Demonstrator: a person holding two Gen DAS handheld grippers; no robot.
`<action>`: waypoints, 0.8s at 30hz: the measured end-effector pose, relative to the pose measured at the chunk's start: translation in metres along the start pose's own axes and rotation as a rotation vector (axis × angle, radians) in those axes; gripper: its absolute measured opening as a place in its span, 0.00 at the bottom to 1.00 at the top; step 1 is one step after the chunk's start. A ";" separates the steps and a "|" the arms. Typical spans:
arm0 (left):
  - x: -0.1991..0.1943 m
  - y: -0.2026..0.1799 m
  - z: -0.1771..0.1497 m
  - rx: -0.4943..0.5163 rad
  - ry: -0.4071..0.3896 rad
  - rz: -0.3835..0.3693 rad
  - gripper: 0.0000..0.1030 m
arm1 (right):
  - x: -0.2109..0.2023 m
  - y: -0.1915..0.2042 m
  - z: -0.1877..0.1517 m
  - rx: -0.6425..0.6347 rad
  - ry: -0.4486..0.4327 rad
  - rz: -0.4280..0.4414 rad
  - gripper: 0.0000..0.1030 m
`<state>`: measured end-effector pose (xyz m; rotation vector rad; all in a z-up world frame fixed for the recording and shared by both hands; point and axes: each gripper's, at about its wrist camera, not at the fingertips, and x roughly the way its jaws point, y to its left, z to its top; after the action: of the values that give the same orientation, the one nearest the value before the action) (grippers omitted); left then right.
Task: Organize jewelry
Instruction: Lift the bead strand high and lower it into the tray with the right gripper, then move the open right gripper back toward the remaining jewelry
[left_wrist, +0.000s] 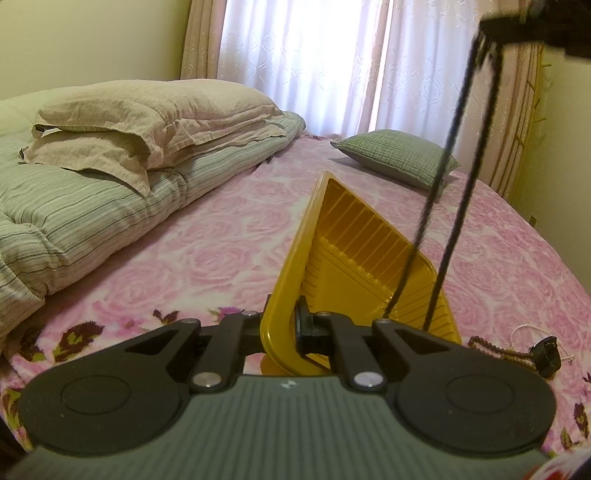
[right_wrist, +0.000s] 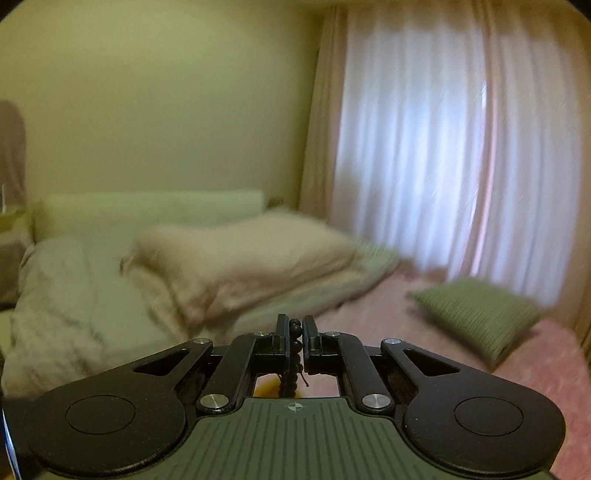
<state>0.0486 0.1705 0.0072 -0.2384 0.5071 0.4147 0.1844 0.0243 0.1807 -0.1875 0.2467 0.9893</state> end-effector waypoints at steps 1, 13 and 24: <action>0.000 0.001 0.000 -0.001 0.001 0.000 0.07 | 0.007 0.002 -0.006 0.001 0.024 0.012 0.06; 0.002 0.004 -0.001 0.000 0.003 0.002 0.07 | 0.033 -0.013 -0.071 0.094 0.177 0.075 0.07; 0.004 0.006 -0.001 -0.003 0.006 0.004 0.07 | -0.052 -0.086 -0.096 0.254 0.063 -0.185 0.30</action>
<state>0.0486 0.1772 0.0038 -0.2410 0.5127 0.4186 0.2176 -0.0893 0.1077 -0.0087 0.4031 0.7612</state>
